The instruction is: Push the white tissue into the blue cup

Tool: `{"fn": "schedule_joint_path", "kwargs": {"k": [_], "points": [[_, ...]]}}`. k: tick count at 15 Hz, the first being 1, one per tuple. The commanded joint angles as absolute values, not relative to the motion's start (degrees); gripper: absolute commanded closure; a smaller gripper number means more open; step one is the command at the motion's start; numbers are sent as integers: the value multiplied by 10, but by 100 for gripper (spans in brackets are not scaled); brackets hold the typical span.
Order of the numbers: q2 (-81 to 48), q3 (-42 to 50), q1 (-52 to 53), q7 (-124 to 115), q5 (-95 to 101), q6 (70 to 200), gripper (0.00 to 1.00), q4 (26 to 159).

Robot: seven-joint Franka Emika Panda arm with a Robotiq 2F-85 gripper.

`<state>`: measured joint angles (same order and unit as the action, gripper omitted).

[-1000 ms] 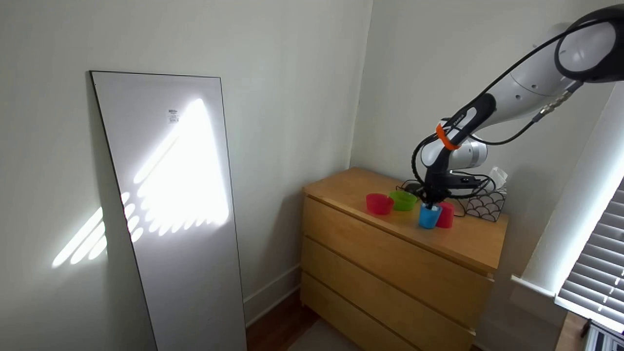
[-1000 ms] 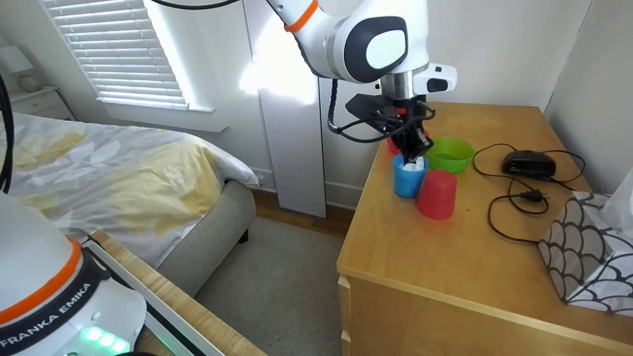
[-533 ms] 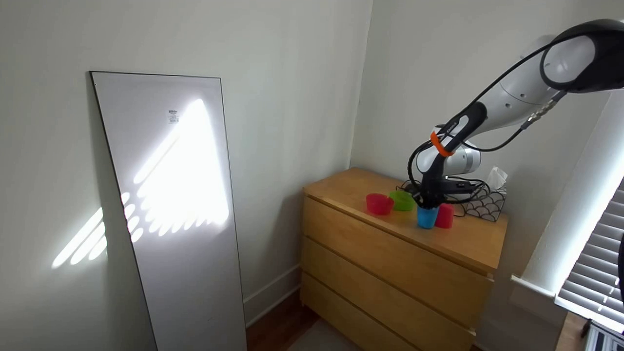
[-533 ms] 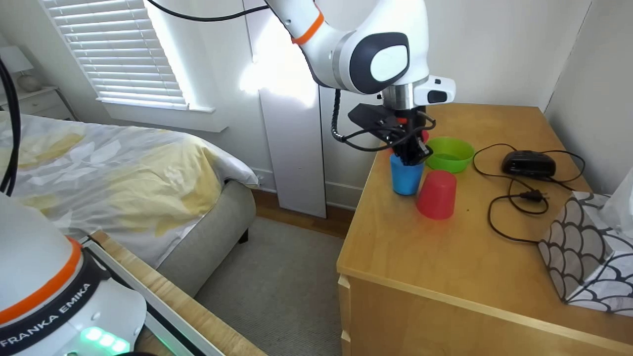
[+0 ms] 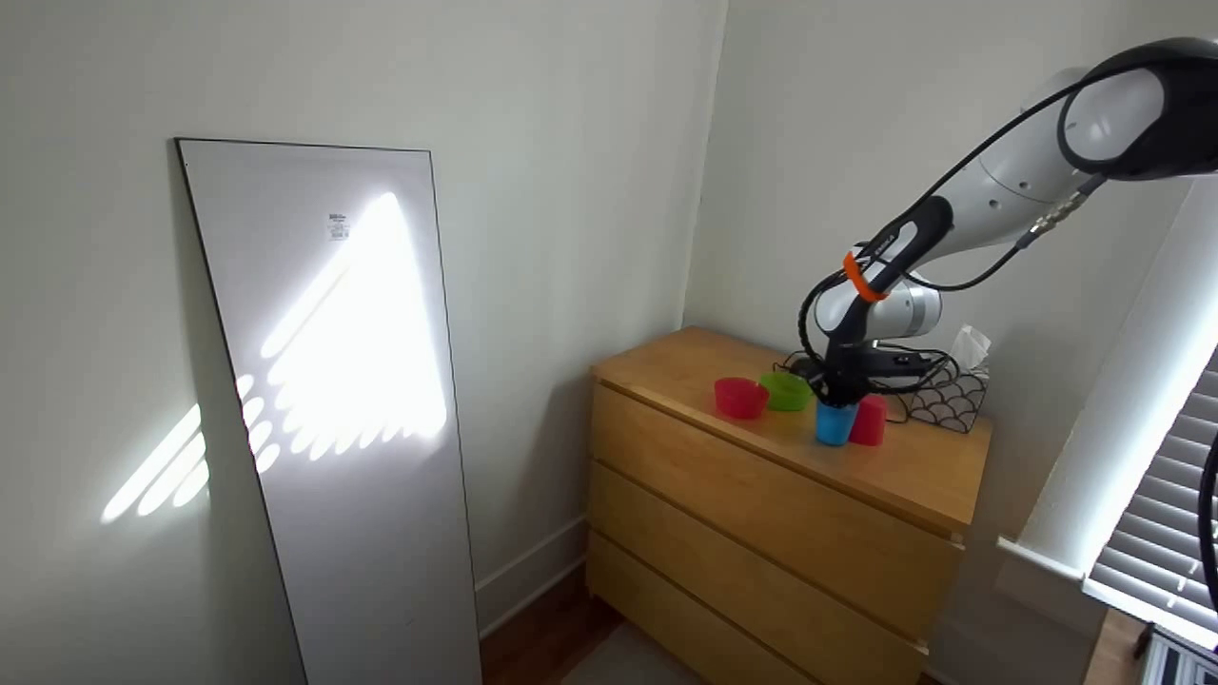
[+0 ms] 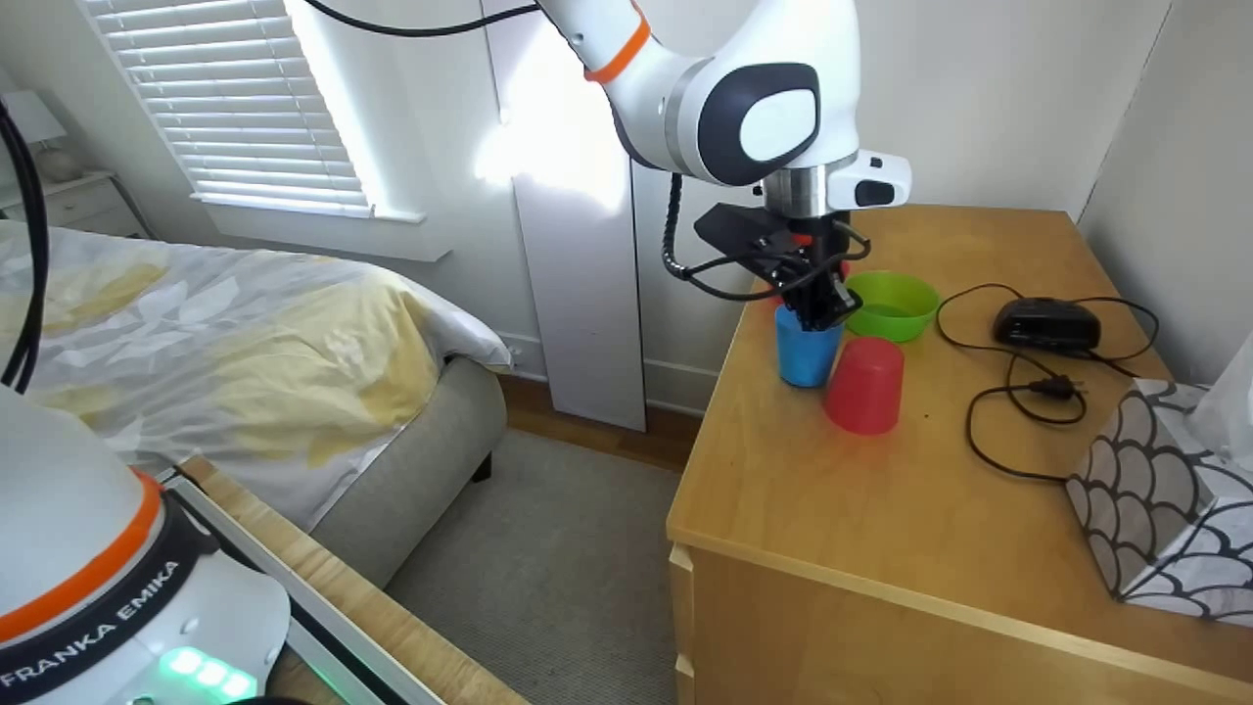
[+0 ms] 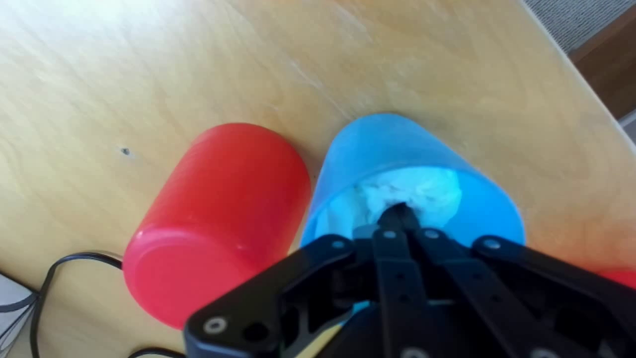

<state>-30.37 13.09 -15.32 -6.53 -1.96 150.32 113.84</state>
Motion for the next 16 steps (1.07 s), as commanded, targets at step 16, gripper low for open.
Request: {"fn": "schedule_joint_path", "kwargs": {"k": [16], "points": [[-126, 132, -159, -41, -35, 1438, 70, 1246]]}}
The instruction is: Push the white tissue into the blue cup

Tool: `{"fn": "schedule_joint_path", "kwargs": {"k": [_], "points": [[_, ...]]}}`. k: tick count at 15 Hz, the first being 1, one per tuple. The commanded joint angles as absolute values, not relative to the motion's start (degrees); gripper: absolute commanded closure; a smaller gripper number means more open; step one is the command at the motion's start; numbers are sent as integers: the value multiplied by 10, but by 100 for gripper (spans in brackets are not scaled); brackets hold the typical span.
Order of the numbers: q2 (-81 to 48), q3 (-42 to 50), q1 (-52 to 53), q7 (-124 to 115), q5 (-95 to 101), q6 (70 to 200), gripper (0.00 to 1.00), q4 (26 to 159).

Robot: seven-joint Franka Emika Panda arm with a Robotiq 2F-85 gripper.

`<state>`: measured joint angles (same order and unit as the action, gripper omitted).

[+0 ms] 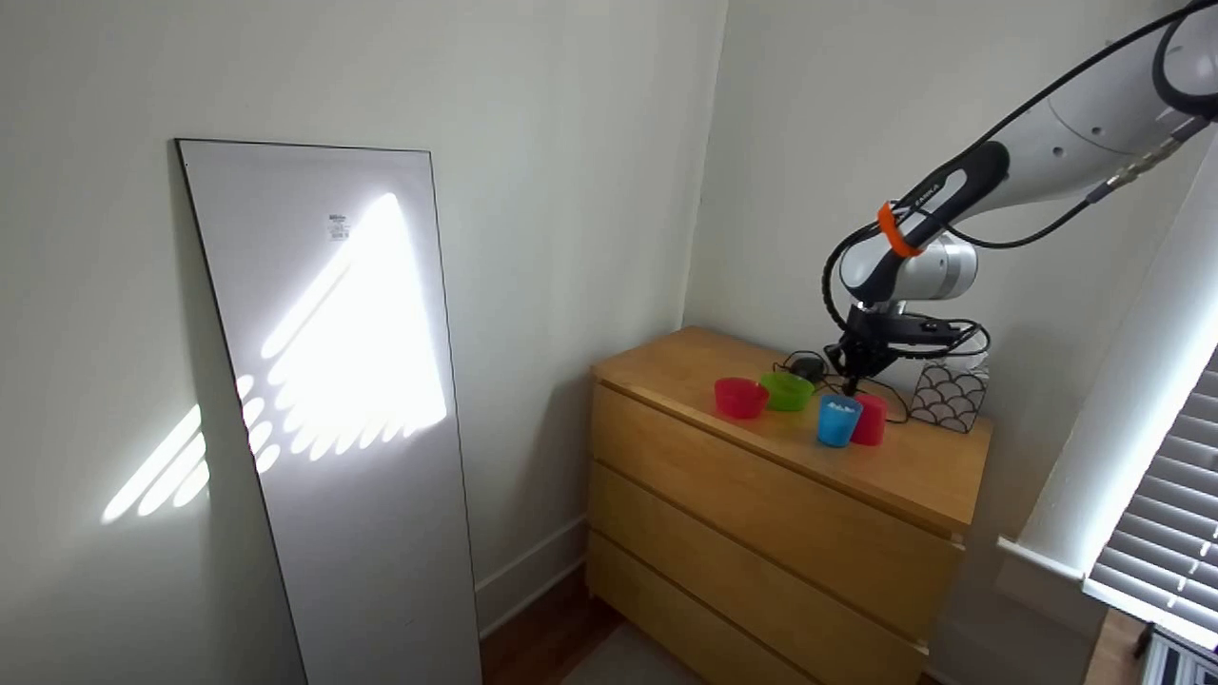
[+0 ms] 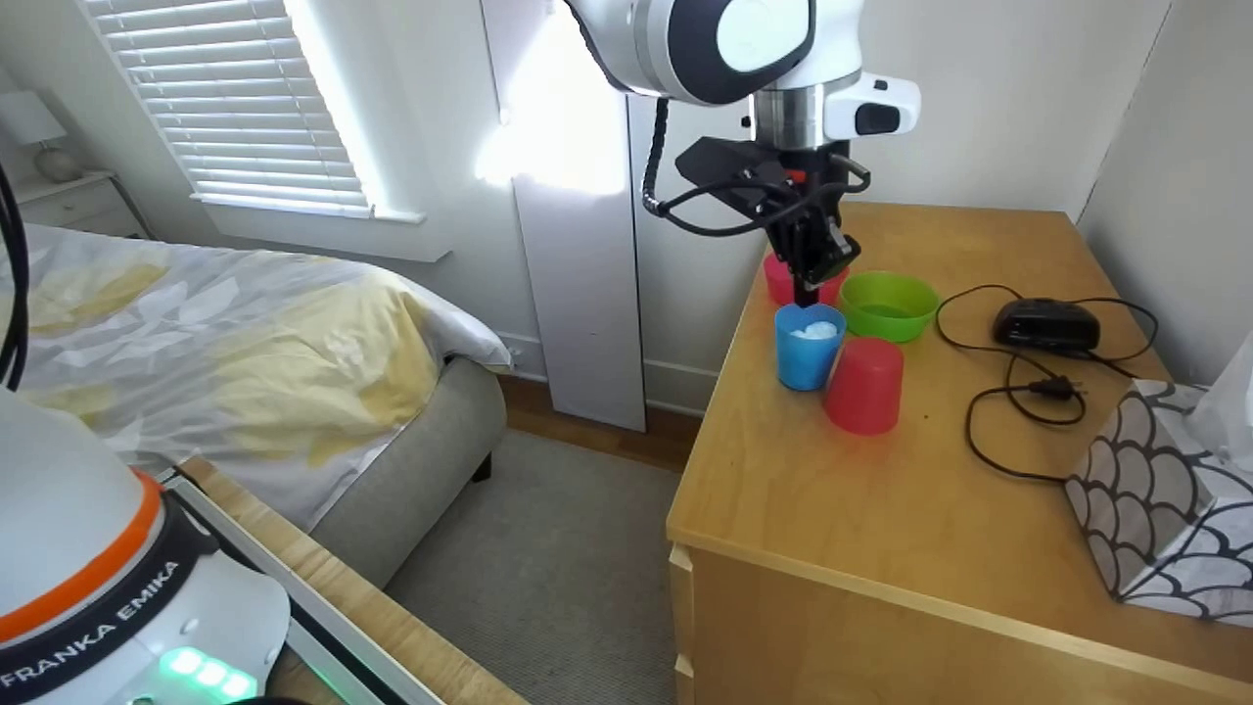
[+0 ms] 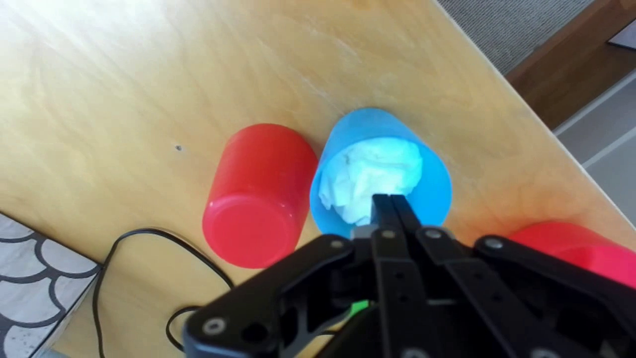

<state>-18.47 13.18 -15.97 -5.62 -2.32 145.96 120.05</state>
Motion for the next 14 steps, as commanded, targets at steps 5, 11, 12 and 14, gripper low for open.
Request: {"fn": "schedule_joint_path", "kwargs": {"k": [5, 11, 12, 14], "points": [[-51, 134, -154, -23, -25, 1429, 34, 1291], [28, 138, -152, -18, -8, 1435, 0, 1341], [40, 138, -153, -13, -13, 1432, 0, 1347], [12, 137, -152, -17, -18, 1433, 0, 1319]]}}
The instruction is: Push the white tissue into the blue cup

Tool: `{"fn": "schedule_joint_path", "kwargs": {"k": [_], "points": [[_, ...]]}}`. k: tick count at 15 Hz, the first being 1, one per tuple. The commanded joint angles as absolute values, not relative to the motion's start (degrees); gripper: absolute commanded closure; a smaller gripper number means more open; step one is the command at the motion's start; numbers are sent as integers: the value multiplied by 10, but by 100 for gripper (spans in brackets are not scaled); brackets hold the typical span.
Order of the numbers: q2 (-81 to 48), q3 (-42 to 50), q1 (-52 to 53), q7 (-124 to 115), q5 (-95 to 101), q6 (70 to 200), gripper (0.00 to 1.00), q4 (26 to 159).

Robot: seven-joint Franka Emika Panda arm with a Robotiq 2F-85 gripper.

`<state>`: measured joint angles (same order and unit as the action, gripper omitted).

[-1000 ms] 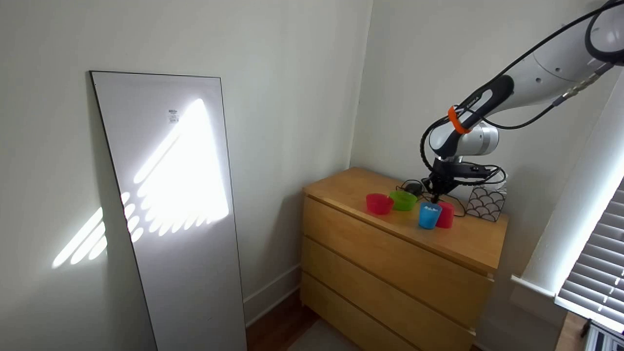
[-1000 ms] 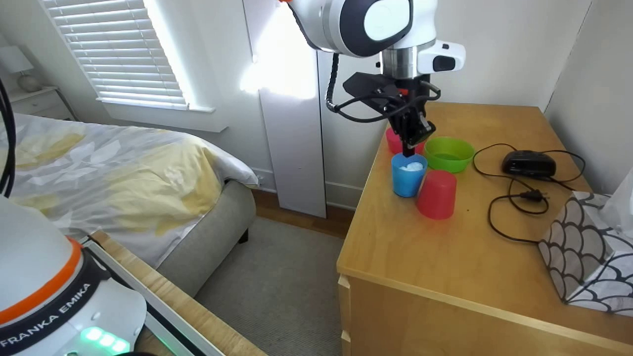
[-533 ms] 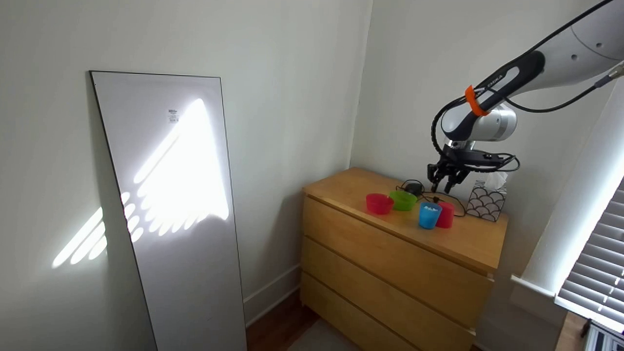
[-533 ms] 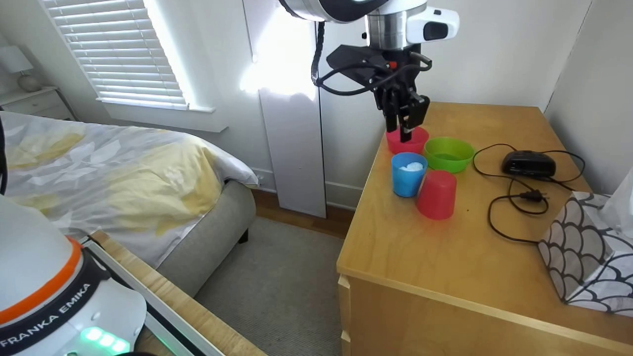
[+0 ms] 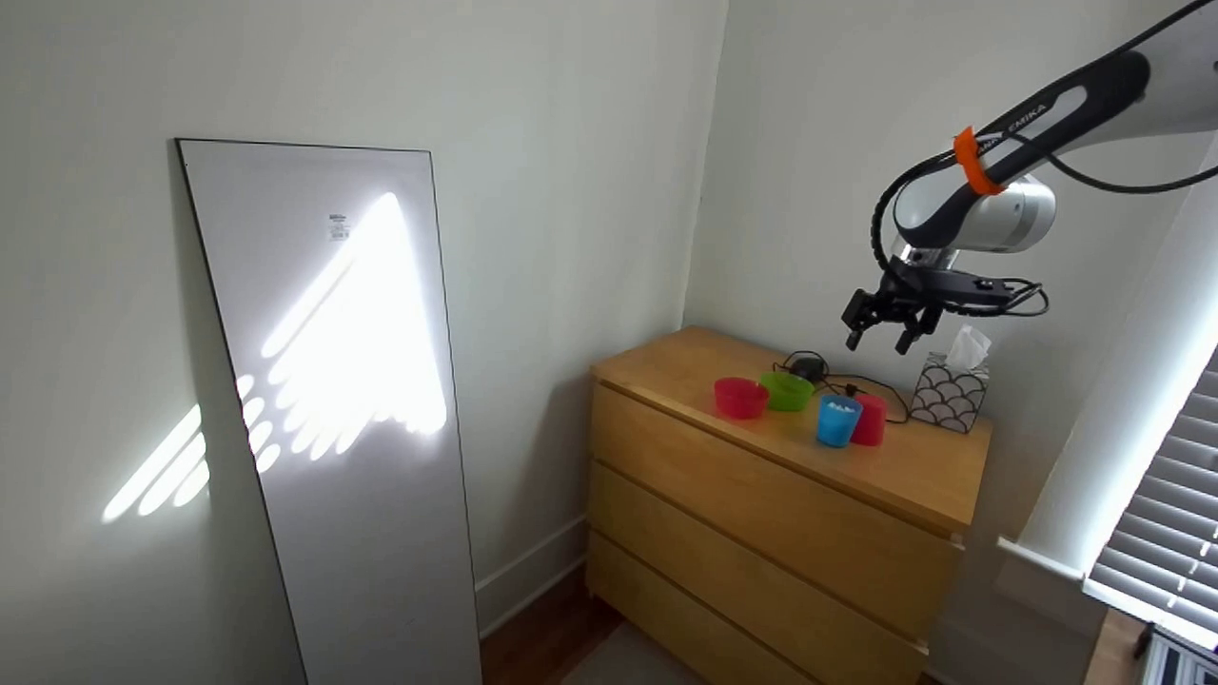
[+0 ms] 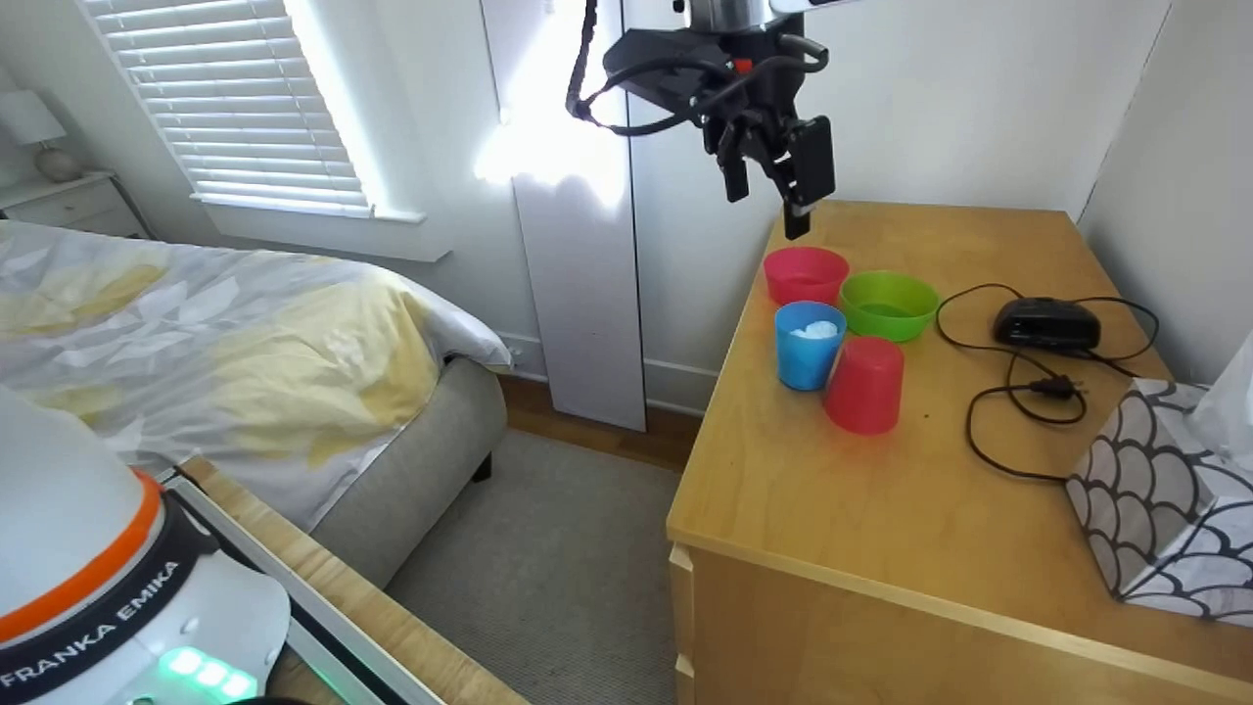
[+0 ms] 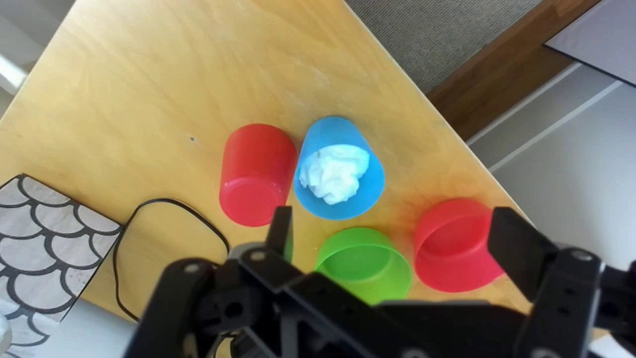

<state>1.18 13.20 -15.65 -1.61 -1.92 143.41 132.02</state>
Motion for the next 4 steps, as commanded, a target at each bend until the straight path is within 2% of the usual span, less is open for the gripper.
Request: {"fn": "schedule_joint_path", "kwargs": {"k": [1, 4], "points": [[19, 137, -152, -15, -19, 1432, 0, 1322], [16, 137, -152, -15, -19, 1432, 0, 1319]]}}
